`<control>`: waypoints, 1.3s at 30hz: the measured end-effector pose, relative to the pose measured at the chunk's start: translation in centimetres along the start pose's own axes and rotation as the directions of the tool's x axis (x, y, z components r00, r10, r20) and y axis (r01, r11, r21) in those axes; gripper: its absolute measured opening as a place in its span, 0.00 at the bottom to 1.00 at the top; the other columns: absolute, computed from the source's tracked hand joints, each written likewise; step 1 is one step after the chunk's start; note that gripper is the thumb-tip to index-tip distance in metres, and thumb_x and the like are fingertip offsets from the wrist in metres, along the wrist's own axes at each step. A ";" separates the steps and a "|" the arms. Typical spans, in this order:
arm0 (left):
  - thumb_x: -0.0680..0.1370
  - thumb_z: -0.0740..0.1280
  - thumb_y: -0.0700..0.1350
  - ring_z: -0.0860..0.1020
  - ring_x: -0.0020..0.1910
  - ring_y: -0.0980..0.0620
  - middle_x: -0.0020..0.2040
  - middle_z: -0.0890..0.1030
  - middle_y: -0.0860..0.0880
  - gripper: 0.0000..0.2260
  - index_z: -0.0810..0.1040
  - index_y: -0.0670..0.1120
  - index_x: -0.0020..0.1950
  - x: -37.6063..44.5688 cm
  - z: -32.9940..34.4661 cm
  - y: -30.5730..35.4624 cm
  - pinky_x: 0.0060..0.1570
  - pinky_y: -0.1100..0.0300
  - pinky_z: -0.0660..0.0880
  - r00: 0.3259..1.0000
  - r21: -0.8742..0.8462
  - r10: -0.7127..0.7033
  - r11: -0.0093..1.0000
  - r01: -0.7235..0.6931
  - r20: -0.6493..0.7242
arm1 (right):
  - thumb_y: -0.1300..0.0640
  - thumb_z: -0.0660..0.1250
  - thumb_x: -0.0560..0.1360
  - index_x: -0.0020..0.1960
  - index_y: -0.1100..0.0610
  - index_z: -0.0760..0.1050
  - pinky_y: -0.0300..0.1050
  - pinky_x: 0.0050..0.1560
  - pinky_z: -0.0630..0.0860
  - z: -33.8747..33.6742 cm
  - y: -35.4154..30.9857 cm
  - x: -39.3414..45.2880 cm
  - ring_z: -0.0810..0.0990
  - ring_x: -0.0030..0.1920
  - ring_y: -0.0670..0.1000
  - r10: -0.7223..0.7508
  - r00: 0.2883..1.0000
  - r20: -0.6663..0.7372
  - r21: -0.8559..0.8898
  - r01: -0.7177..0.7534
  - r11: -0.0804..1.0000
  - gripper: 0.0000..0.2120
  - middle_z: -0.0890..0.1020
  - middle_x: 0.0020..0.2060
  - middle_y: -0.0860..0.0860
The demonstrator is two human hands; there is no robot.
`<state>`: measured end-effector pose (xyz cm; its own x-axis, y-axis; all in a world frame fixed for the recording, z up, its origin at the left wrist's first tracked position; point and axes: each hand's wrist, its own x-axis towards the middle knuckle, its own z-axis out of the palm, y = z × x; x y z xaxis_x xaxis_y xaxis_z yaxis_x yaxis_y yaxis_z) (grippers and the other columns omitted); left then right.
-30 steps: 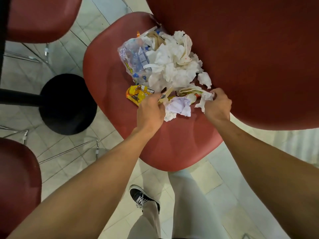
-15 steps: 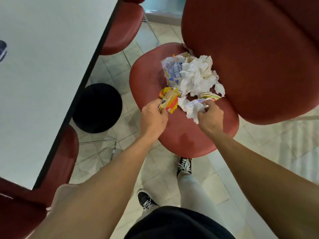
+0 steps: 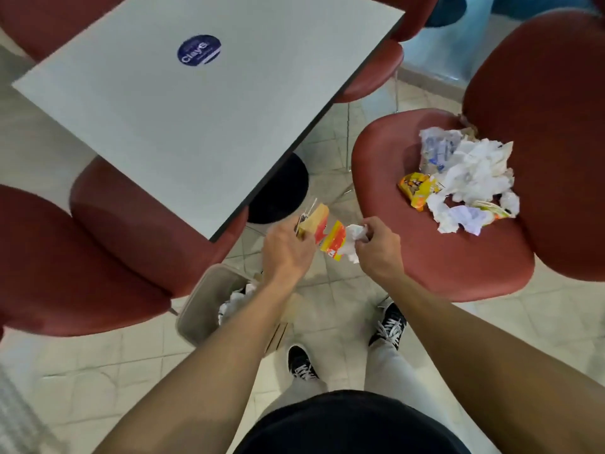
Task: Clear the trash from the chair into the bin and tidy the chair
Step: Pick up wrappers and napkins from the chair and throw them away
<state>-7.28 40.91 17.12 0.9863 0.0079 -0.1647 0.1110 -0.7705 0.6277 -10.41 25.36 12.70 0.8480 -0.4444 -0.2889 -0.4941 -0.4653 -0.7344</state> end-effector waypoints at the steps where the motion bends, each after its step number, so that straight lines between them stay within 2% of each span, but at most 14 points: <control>1: 0.74 0.64 0.42 0.76 0.38 0.47 0.35 0.77 0.50 0.06 0.72 0.51 0.38 -0.4 -0.7 -1.1 0.36 0.56 0.71 0.999 -0.005 -0.037 0.999 0.036 -0.011 | 0.65 0.62 0.72 0.56 0.58 0.77 0.46 0.45 0.74 1.0 -0.5 -0.5 0.79 0.46 0.58 -0.013 1.000 0.024 -0.009 0.013 1.000 0.14 0.82 0.44 0.58; 4: 0.74 0.67 0.42 0.78 0.37 0.47 0.35 0.77 0.51 0.07 0.73 0.52 0.38 -2.2 -3.4 -5.5 0.37 0.54 0.76 0.989 -0.041 -0.133 0.991 0.131 -0.066 | 0.64 0.62 0.72 0.62 0.58 0.75 0.42 0.42 0.71 4.8 -2.2 -2.6 0.78 0.45 0.55 -0.041 0.990 0.133 -0.029 0.045 0.999 0.18 0.82 0.47 0.57; 8: 0.74 0.66 0.43 0.72 0.33 0.52 0.34 0.75 0.52 0.05 0.74 0.48 0.39 -5.1 -6.8 -11.5 0.31 0.58 0.64 0.953 -0.034 -0.265 0.964 0.263 -0.150 | 0.65 0.63 0.73 0.62 0.56 0.74 0.44 0.40 0.74 9.6 -4.4 -5.9 0.78 0.42 0.53 -0.072 0.962 0.264 -0.048 0.088 0.995 0.18 0.80 0.42 0.54; 11: 0.73 0.66 0.45 0.73 0.37 0.46 0.35 0.76 0.50 0.06 0.71 0.50 0.37 -6.5 -8.3 -15.7 0.37 0.56 0.68 0.923 -0.016 -0.326 0.944 0.329 -0.204 | 0.65 0.63 0.72 0.60 0.56 0.75 0.50 0.41 0.77 12.3 -5.5 -7.9 0.78 0.40 0.55 -0.098 0.940 0.326 -0.087 0.133 0.987 0.17 0.78 0.36 0.51; 14: 0.72 0.66 0.45 0.75 0.40 0.41 0.36 0.77 0.48 0.06 0.70 0.49 0.38 -7.4 -8.9 -18.8 0.37 0.55 0.69 0.893 -0.015 -0.390 0.918 0.397 -0.224 | 0.66 0.63 0.71 0.57 0.57 0.76 0.47 0.40 0.76 14.5 -6.0 -9.6 0.77 0.39 0.53 -0.100 0.927 0.363 -0.082 0.139 0.987 0.15 0.78 0.37 0.51; 17: 0.73 0.66 0.46 0.77 0.45 0.40 0.41 0.80 0.46 0.03 0.76 0.50 0.46 -8.0 -9.0 -20.6 0.39 0.54 0.70 0.873 0.013 -0.440 0.892 0.453 -0.212 | 0.66 0.64 0.72 0.58 0.55 0.75 0.43 0.42 0.73 15.9 -6.1 -11.0 0.78 0.45 0.53 -0.092 0.915 0.392 -0.085 0.135 0.987 0.16 0.78 0.43 0.51; 20: 0.71 0.70 0.49 0.78 0.53 0.44 0.52 0.81 0.49 0.16 0.77 0.55 0.58 -8.2 -8.5 -21.9 0.48 0.53 0.74 0.869 -0.010 -0.483 0.875 0.484 -0.106 | 0.64 0.68 0.71 0.64 0.52 0.72 0.44 0.48 0.74 16.9 -6.2 -11.9 0.77 0.49 0.51 -0.106 0.869 0.484 -0.057 0.152 0.987 0.22 0.75 0.49 0.49; 23: 0.68 0.72 0.51 0.77 0.57 0.48 0.57 0.80 0.53 0.22 0.74 0.58 0.61 -8.1 -8.0 -22.3 0.51 0.54 0.74 0.879 -0.022 -0.473 0.881 0.472 -0.053 | 0.64 0.69 0.72 0.64 0.50 0.72 0.40 0.46 0.71 17.0 -6.2 -12.1 0.75 0.50 0.49 -0.118 0.848 0.517 -0.029 0.154 0.988 0.23 0.76 0.51 0.48; 26: 0.68 0.74 0.50 0.76 0.60 0.48 0.59 0.80 0.53 0.24 0.74 0.56 0.63 -7.5 -7.5 -21.8 0.54 0.54 0.74 0.887 0.013 -0.459 0.888 0.460 -0.039 | 0.64 0.67 0.75 0.67 0.53 0.71 0.41 0.46 0.71 16.2 -5.9 -11.6 0.75 0.48 0.49 -0.102 0.857 0.504 -0.060 0.153 0.986 0.22 0.74 0.49 0.48; 28: 0.69 0.74 0.49 0.77 0.59 0.49 0.58 0.80 0.53 0.24 0.75 0.54 0.64 -6.9 -7.1 -21.1 0.56 0.53 0.75 0.901 0.022 -0.434 0.901 0.434 -0.017 | 0.63 0.68 0.74 0.68 0.54 0.70 0.43 0.47 0.74 15.6 -5.5 -10.9 0.78 0.50 0.52 -0.065 0.871 0.487 -0.086 0.122 0.989 0.23 0.77 0.55 0.53; 30: 0.70 0.73 0.49 0.78 0.58 0.49 0.57 0.81 0.52 0.23 0.75 0.54 0.65 -6.2 -6.6 -20.1 0.57 0.54 0.74 0.917 0.040 -0.400 0.916 0.399 0.008 | 0.62 0.69 0.74 0.70 0.53 0.68 0.46 0.53 0.77 15.0 -4.9 -10.1 0.79 0.55 0.54 -0.021 0.882 0.470 -0.105 0.079 0.991 0.26 0.75 0.63 0.55; 34: 0.71 0.73 0.50 0.78 0.56 0.50 0.55 0.81 0.55 0.20 0.75 0.57 0.62 -4.4 -5.0 -17.1 0.55 0.52 0.76 0.941 0.082 -0.333 0.941 0.328 0.060 | 0.62 0.68 0.76 0.72 0.53 0.66 0.39 0.46 0.78 12.4 -3.8 -8.2 0.80 0.47 0.48 0.005 0.899 0.437 -0.088 0.038 0.995 0.26 0.73 0.67 0.53; 36: 0.71 0.73 0.49 0.78 0.57 0.49 0.56 0.81 0.54 0.19 0.75 0.58 0.61 -3.5 -3.7 -15.2 0.56 0.50 0.76 0.949 0.073 -0.297 0.954 0.291 0.102 | 0.61 0.68 0.76 0.72 0.52 0.66 0.42 0.49 0.79 10.6 -2.9 -7.0 0.80 0.51 0.51 0.032 0.916 0.401 -0.077 -0.001 0.997 0.26 0.73 0.66 0.53; 39: 0.72 0.72 0.50 0.76 0.60 0.48 0.61 0.78 0.52 0.23 0.72 0.57 0.66 -1.8 -1.3 -11.9 0.58 0.48 0.75 0.956 0.127 -0.238 0.968 0.218 0.172 | 0.59 0.68 0.75 0.71 0.51 0.67 0.49 0.58 0.77 7.6 -1.1 -4.8 0.78 0.58 0.53 0.083 0.939 0.333 -0.069 -0.064 0.996 0.26 0.73 0.65 0.54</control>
<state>-10.23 50.93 10.96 0.8957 0.0812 -0.4372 0.3064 -0.8251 0.4746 -12.51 33.89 10.23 0.8191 -0.2011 -0.5373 -0.5593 -0.4879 -0.6702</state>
